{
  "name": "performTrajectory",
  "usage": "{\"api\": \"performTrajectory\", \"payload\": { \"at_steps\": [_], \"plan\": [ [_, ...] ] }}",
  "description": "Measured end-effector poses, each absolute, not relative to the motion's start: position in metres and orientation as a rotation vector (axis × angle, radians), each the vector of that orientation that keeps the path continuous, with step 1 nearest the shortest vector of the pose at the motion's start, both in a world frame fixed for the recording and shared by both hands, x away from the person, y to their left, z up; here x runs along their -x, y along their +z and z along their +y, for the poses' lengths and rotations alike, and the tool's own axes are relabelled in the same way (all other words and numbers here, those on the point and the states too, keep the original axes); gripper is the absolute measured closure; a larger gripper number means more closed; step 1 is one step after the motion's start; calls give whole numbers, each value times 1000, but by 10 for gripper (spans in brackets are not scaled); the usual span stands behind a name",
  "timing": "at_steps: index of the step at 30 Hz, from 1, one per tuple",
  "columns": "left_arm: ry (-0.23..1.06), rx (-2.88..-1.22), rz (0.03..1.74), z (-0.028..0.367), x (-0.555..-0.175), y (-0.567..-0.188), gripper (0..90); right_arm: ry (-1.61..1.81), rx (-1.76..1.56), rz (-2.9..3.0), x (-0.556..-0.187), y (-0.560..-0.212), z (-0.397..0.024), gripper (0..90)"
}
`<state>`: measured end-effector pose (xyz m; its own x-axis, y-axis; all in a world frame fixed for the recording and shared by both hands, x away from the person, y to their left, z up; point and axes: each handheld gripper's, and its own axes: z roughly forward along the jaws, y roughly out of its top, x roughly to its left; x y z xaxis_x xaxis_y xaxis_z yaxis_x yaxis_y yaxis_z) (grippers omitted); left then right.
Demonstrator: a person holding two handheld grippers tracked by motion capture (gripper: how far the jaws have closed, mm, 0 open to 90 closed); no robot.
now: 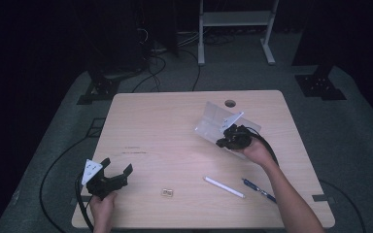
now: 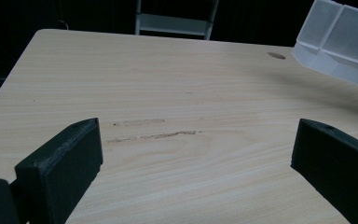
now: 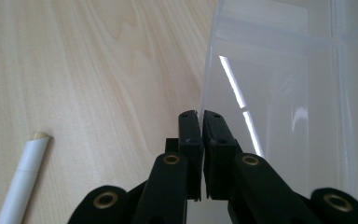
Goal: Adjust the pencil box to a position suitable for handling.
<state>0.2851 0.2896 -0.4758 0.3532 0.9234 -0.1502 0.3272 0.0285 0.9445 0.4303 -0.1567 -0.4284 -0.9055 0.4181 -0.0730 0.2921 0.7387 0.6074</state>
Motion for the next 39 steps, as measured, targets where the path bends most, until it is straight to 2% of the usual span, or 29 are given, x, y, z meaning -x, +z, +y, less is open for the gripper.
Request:
{"api": "performTrajectory", "payload": {
  "at_steps": [21,39],
  "plan": [
    [674,-1524,1180,290,-285,-476,11,884,-324,2861,-416,-447,-106,867],
    [675,-1517,1181,291,-285,-476,11,862,-258,2945,-409,-465,-88,866]
  ]
}}
